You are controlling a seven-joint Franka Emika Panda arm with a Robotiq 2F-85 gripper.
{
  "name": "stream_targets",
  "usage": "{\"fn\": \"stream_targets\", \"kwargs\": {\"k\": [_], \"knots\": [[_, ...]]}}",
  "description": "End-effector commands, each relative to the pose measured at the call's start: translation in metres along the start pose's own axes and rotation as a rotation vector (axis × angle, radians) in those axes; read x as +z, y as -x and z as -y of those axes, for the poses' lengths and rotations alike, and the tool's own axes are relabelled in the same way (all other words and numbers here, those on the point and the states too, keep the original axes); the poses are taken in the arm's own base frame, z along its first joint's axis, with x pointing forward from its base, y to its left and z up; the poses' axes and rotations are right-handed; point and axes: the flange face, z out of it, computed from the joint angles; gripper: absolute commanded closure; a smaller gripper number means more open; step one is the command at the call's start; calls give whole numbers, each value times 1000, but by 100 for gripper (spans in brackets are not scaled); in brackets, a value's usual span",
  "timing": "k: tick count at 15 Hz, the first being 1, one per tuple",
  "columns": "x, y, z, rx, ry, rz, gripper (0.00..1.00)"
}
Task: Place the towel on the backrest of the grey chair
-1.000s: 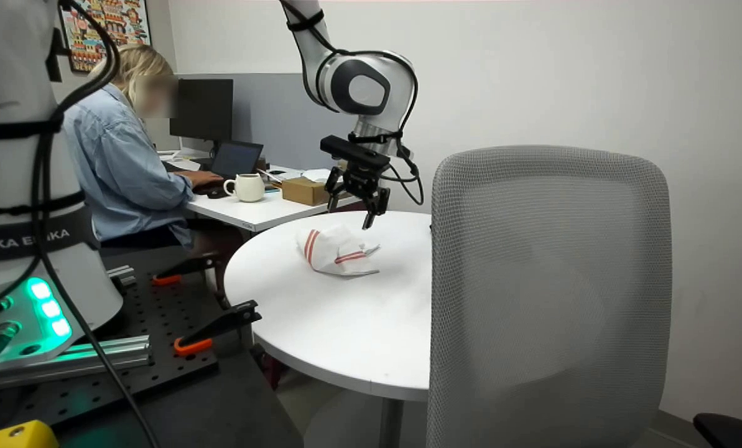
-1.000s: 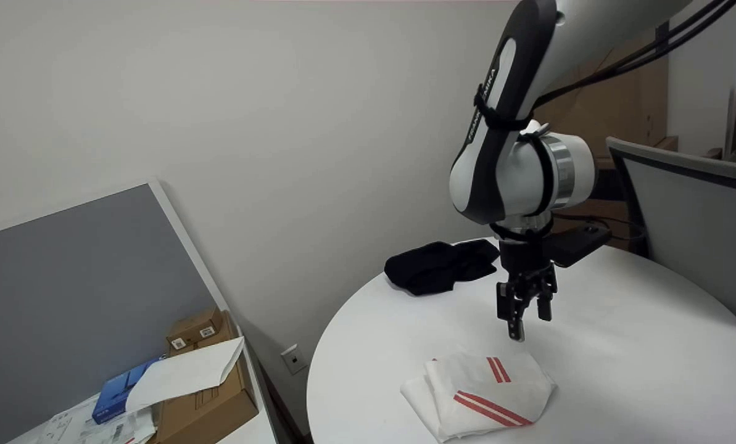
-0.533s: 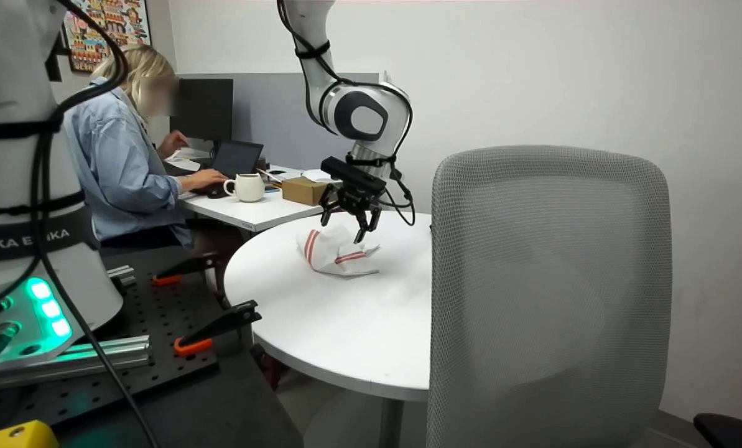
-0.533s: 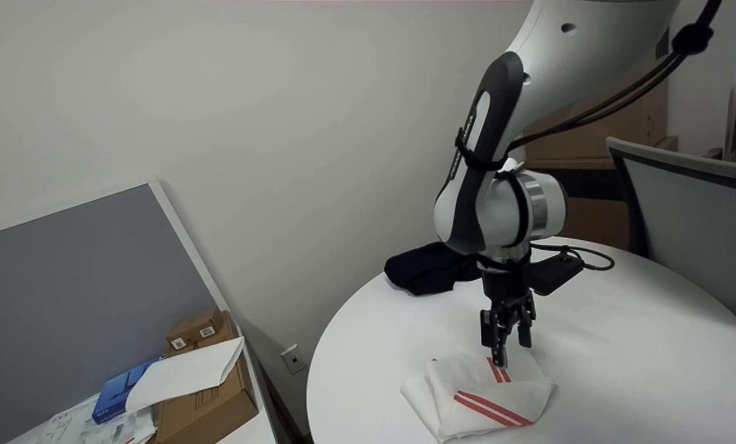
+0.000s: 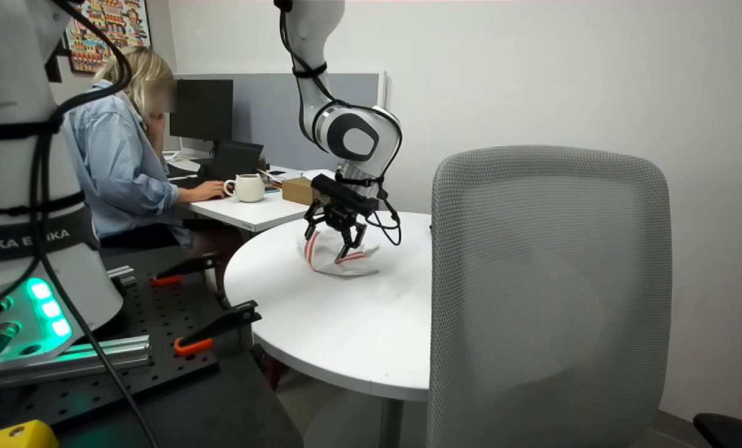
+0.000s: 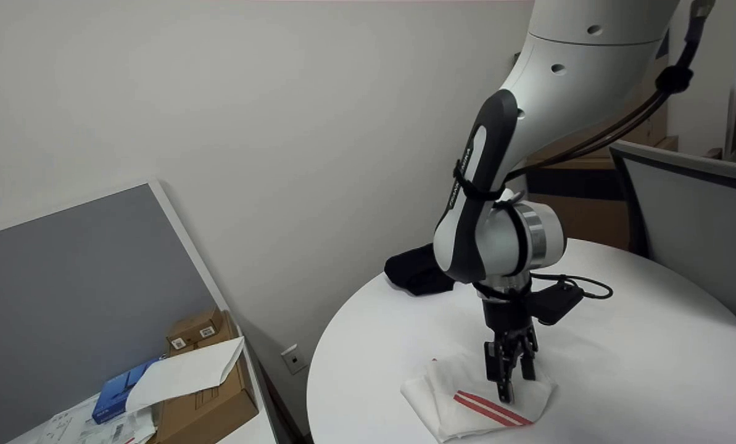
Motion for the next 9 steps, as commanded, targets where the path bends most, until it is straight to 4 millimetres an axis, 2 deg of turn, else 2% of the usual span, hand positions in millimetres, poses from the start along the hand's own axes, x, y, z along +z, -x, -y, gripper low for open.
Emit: {"fn": "stream_targets", "kwargs": {"k": [1,3,4,6,9], "knots": [[14,4,-1,-26,-11,28,0],[18,5,-3,-27,-8,37,1],[20,6,-5,-24,-7,38,23],[22,7,-7,-20,-7,37,29],[22,9,-6,-23,-4,42,52]]}}
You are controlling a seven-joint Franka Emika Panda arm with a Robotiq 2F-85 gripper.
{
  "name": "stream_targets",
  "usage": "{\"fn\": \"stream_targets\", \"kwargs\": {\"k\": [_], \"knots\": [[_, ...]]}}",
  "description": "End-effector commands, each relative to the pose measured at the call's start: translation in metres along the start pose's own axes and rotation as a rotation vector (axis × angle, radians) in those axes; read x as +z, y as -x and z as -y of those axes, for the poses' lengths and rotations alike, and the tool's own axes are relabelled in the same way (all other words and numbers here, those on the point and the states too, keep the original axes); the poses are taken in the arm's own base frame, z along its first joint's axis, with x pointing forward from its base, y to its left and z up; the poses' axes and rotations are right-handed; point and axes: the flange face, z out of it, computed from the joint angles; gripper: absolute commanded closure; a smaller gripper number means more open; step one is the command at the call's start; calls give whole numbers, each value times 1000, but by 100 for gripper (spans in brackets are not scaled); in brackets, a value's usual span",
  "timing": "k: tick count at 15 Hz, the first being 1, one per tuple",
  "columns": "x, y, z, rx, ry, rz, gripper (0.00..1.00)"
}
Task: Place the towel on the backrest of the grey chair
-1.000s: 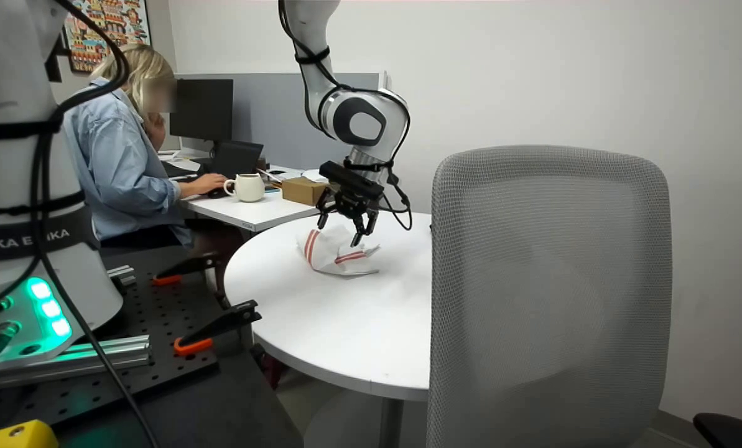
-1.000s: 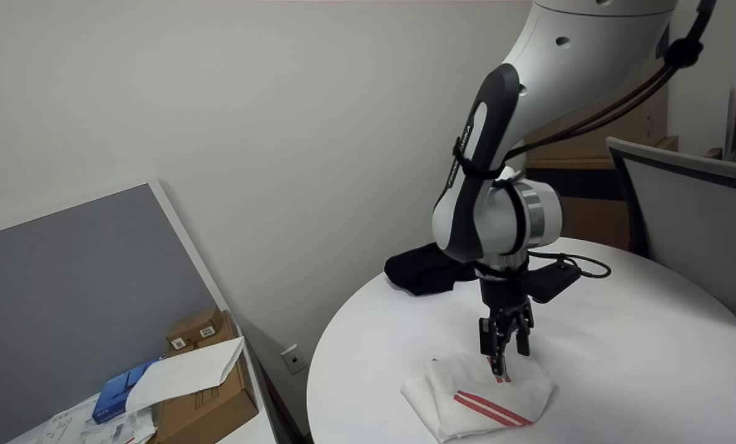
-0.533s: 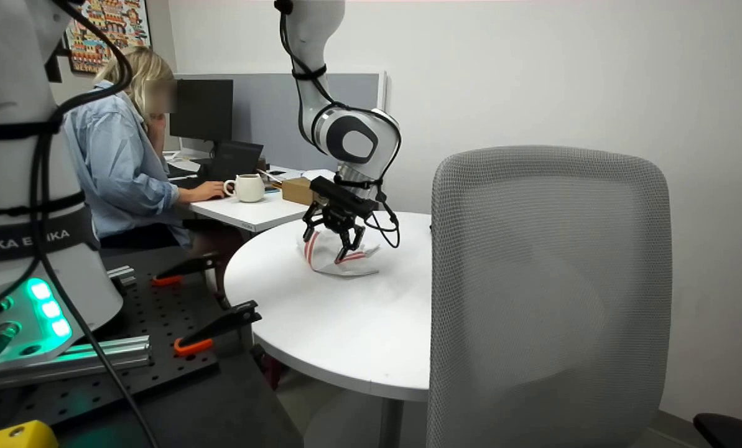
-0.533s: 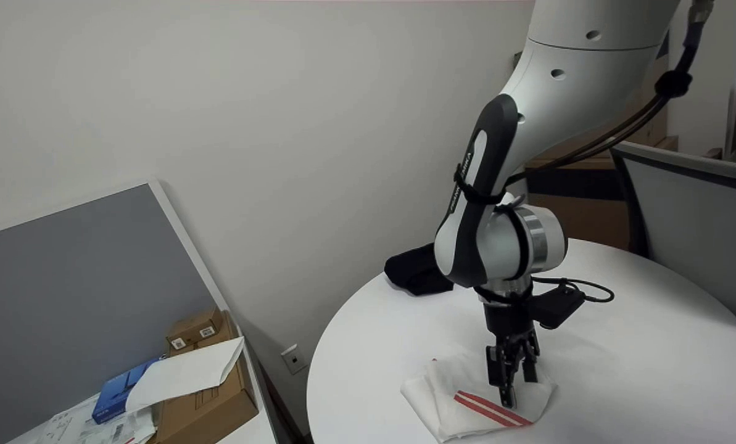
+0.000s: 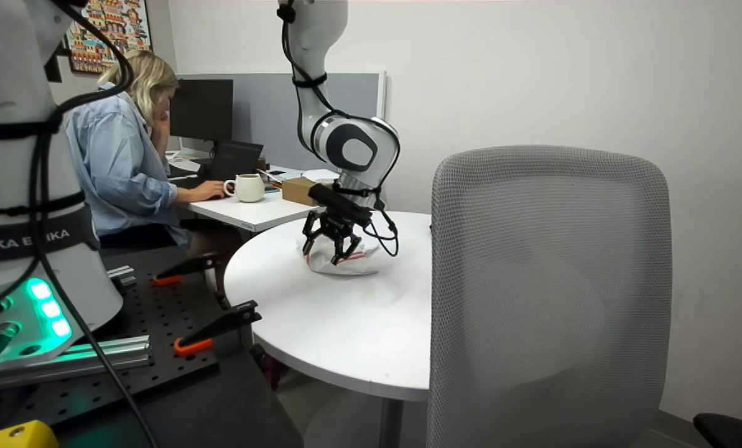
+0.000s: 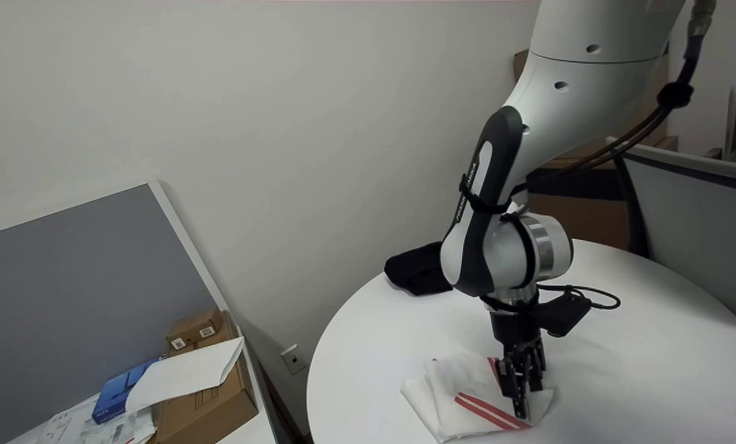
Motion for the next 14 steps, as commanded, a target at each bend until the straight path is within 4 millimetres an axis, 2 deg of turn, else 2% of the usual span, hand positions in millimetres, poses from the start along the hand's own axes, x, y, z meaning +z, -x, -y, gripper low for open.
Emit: {"fn": "stream_targets", "kwargs": {"k": [1,6,10,12,14], "knots": [[0,2,0,-13,9,1,62],[-6,0,5,-8,22,-25,99],[-21,1,8,15,33,-62,100],[-42,2,14,28,41,-82,99],[-73,5,22,38,68,-111,99]]}}
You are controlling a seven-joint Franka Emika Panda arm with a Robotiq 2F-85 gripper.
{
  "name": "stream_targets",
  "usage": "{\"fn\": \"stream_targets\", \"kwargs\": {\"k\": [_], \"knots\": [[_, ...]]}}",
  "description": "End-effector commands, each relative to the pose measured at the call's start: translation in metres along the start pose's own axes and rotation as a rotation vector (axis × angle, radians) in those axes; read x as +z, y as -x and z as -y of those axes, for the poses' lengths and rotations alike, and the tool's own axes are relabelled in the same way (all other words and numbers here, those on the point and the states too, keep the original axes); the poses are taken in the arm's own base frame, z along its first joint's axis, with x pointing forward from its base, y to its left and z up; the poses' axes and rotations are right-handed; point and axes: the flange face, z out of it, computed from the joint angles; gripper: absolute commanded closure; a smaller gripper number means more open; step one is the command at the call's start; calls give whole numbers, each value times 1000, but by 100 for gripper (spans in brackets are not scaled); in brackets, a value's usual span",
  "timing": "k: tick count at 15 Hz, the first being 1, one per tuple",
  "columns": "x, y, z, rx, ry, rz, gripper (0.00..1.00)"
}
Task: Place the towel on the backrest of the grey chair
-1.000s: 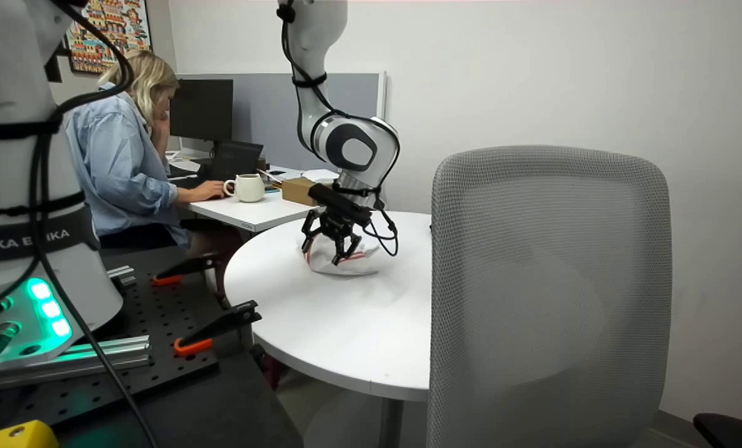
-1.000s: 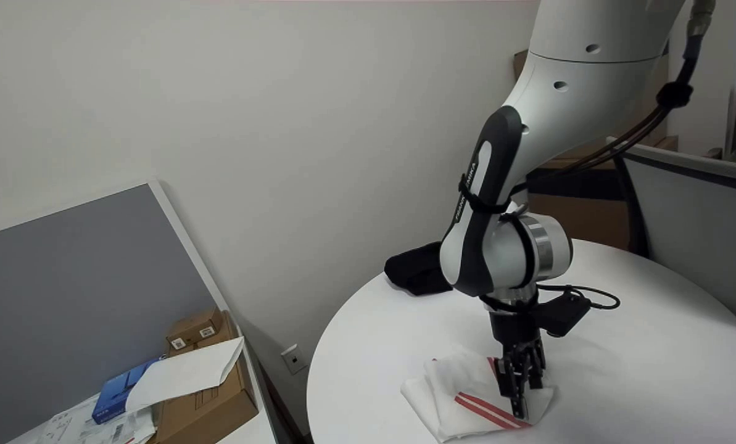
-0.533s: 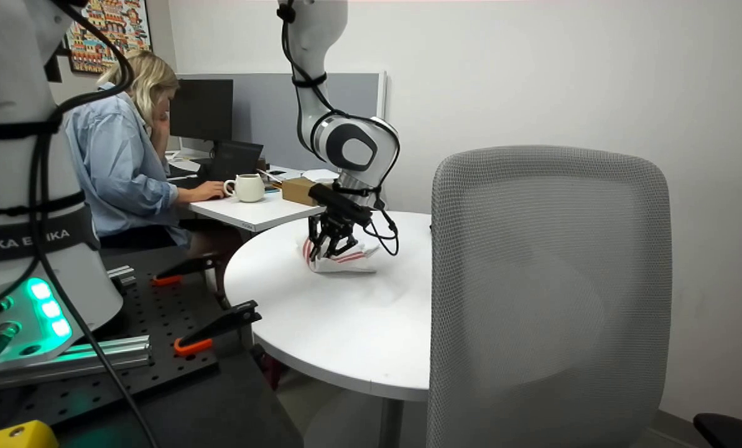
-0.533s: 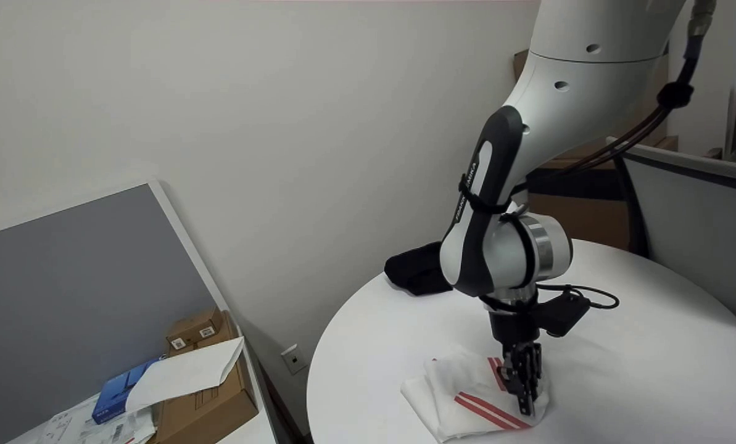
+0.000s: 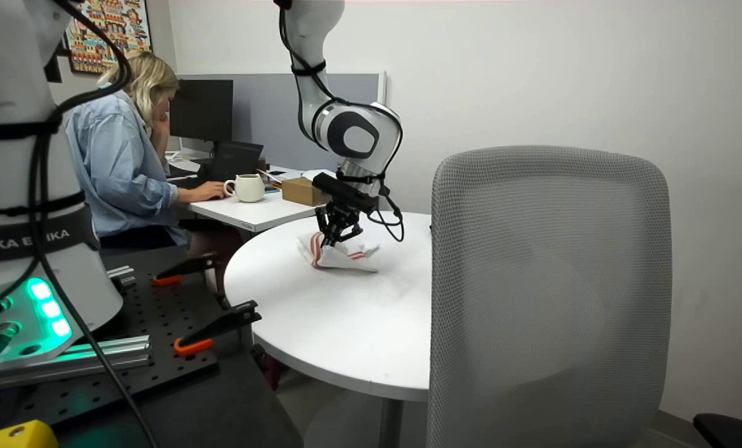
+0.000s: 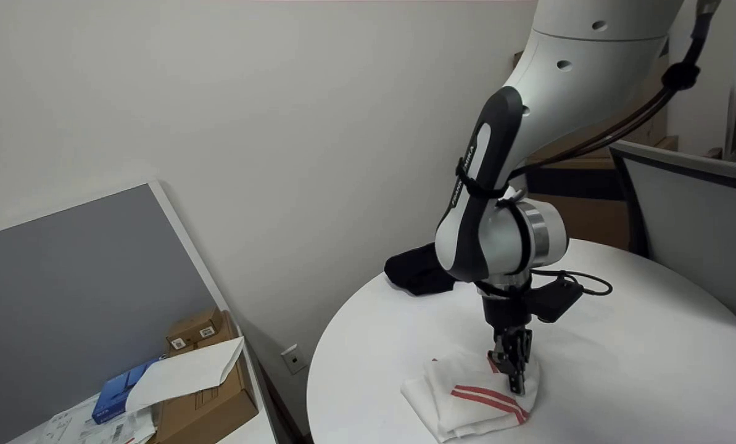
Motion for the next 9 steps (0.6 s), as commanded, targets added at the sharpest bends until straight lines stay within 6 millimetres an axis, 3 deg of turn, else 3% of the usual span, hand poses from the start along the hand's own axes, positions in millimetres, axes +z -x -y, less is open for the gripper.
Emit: {"fn": "stream_targets", "kwargs": {"k": [1,9], "knots": [[-63,8,19,24,47,-67,99],[-226,22,60,19,174,-260,99]]}}
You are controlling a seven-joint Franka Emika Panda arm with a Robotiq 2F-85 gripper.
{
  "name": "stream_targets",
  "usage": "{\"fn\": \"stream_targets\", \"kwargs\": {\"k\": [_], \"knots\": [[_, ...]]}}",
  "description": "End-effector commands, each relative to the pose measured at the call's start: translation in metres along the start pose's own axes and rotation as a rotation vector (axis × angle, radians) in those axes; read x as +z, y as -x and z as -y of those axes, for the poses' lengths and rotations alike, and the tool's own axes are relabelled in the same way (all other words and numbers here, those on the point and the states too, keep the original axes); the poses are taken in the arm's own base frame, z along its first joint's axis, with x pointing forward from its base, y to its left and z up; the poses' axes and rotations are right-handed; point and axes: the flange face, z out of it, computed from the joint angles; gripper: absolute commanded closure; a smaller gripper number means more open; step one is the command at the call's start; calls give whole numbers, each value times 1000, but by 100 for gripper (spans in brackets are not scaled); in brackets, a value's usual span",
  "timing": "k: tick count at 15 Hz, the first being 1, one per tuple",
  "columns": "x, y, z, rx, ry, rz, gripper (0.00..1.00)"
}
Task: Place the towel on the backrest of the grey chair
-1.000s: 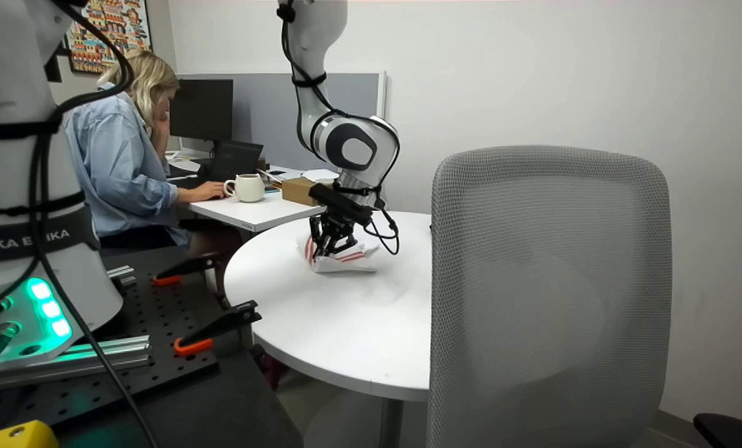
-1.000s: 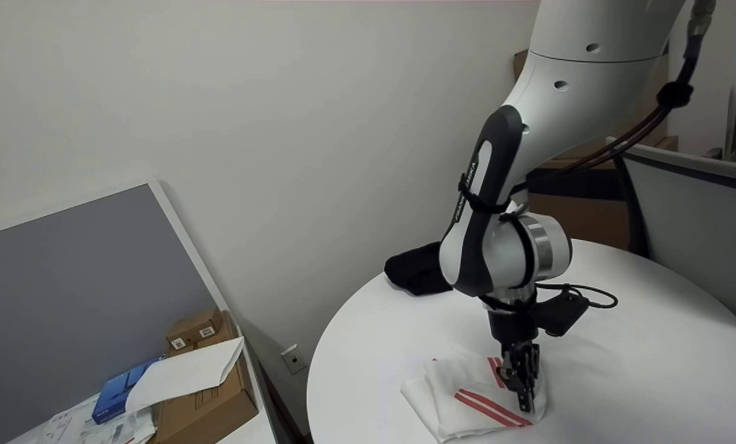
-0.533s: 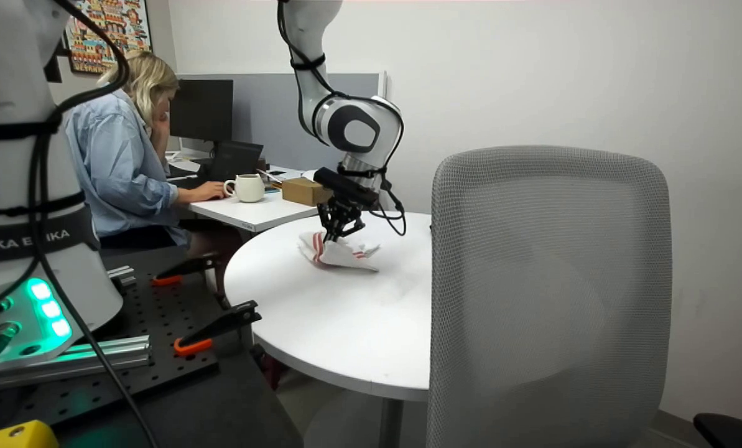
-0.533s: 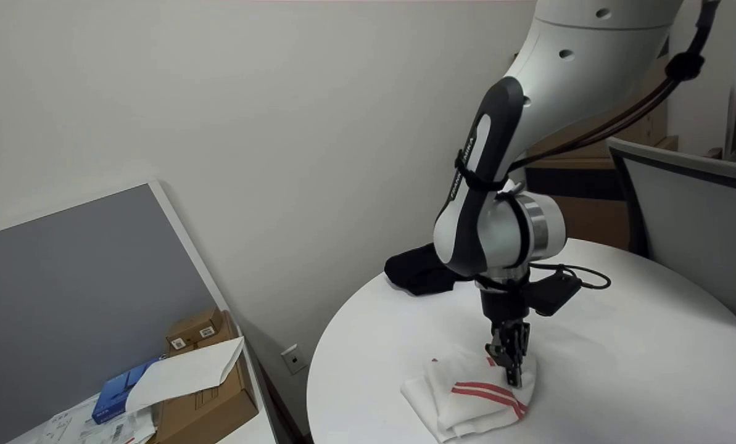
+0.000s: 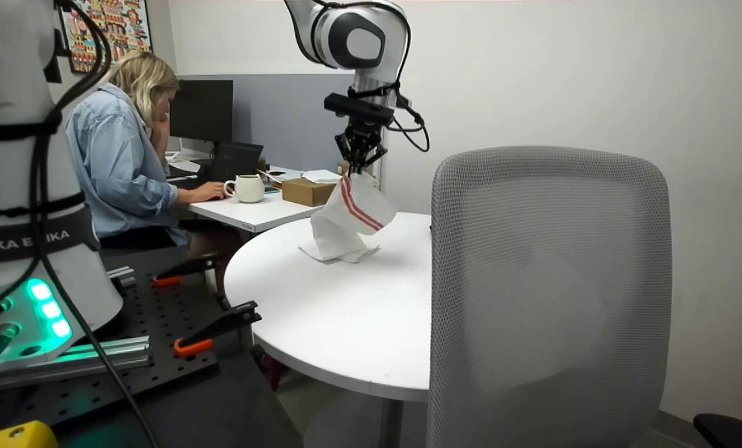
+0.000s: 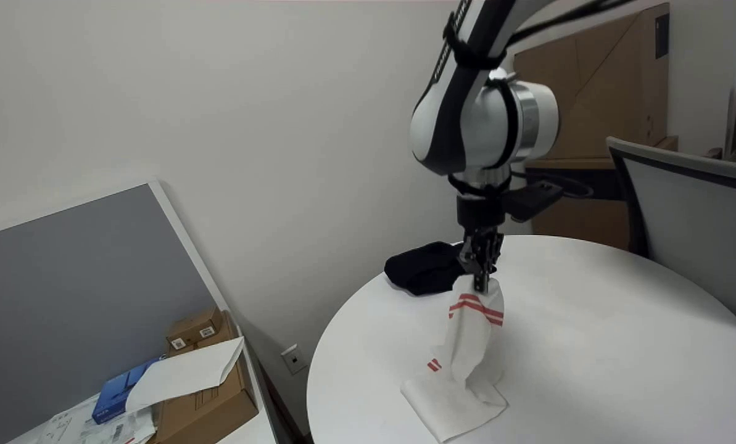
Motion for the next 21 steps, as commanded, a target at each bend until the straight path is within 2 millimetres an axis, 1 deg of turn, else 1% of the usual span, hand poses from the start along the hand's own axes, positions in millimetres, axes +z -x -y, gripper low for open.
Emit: {"fn": "stream_targets", "kwargs": {"k": [1,4,8,11,13,16,17,19,21], "knots": [[-70,4,18,15,40,-61,99],[-119,-1,32,21,84,-108,99],[-175,-3,51,10,155,-158,99],[-212,-5,54,-1,200,-187,99],[-235,-6,45,-15,208,-191,99],[-265,-4,8,-14,215,-185,99],[-279,1,-5,-9,218,-183,99],[-314,14,-30,-6,220,-199,99],[-350,32,-57,4,243,-211,99]]}}
